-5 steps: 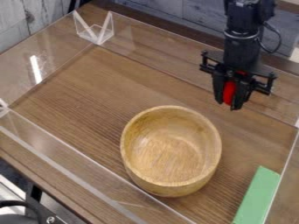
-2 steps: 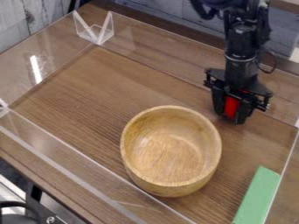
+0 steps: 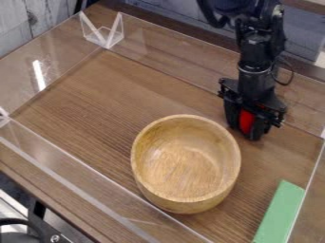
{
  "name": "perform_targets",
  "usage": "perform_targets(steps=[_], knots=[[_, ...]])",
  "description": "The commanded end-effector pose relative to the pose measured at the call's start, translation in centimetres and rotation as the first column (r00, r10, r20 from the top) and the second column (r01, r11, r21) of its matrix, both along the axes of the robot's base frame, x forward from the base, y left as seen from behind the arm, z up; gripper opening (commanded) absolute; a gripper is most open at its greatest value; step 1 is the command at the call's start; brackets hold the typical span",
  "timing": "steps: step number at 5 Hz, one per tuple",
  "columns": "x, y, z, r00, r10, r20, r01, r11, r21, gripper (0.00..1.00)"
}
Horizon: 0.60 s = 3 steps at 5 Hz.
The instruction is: Move the red object to the right side of the table
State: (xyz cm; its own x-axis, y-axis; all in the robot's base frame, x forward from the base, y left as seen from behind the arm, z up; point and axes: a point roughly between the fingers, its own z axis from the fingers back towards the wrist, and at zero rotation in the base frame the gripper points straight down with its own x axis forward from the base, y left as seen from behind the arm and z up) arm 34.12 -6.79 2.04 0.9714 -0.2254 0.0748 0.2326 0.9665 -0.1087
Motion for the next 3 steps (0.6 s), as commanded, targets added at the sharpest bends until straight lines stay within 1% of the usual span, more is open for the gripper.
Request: perform_targets(steps=[1, 2, 3], knots=[[2.2, -0.4, 2.9, 0.994, -0.003, 0.109, 0.005, 1.0, -0.013, 0.0], [3.5, -1.1, 2.6, 0.993, -0.001, 0.12, 0.003, 1.0, -0.017, 1.0], [3.0, -0.7, 3.5, 0.992, 0.016, 0.128, -0.014, 1.0, -0.016, 0.0]])
